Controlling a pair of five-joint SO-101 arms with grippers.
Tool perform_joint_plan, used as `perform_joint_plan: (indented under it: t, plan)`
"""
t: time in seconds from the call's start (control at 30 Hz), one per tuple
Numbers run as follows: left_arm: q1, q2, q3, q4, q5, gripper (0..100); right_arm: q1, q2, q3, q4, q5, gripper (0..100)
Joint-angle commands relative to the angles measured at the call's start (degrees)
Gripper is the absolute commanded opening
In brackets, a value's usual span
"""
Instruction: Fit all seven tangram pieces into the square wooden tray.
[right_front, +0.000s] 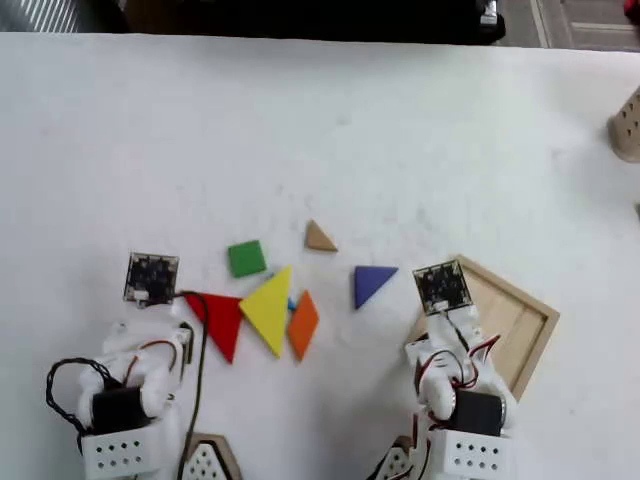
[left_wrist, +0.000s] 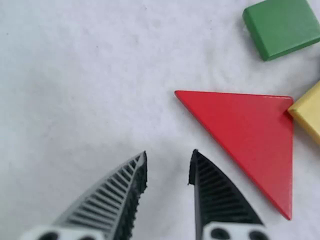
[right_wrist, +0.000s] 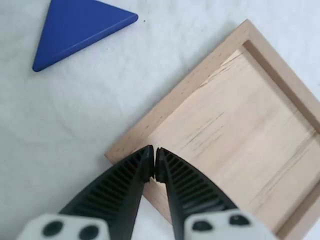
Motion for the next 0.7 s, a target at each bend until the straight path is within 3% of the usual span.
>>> perform_joint_plan:
  t: [0.0,0.3,0.53,0.67]
  plan:
    - [-0.3,0.0,-0.1,0.4,-0.2,15,0.0,0.1,0.4,-0.7,0.9,1.8]
    - [0.6,0.0,-0.6,0.3,-0.1,15,0.9,0.1,0.0,-0.7,0.6,1.8]
    - [7.1,0.0,-8.4,-6.9,-0.3,15,9.7,0.1,-4.9,-0.9,0.5,1.8]
    - [13.3,0.0,-12.5,-12.0,0.1,15,10.6,0.1,-4.9,-0.7,0.9,1.8]
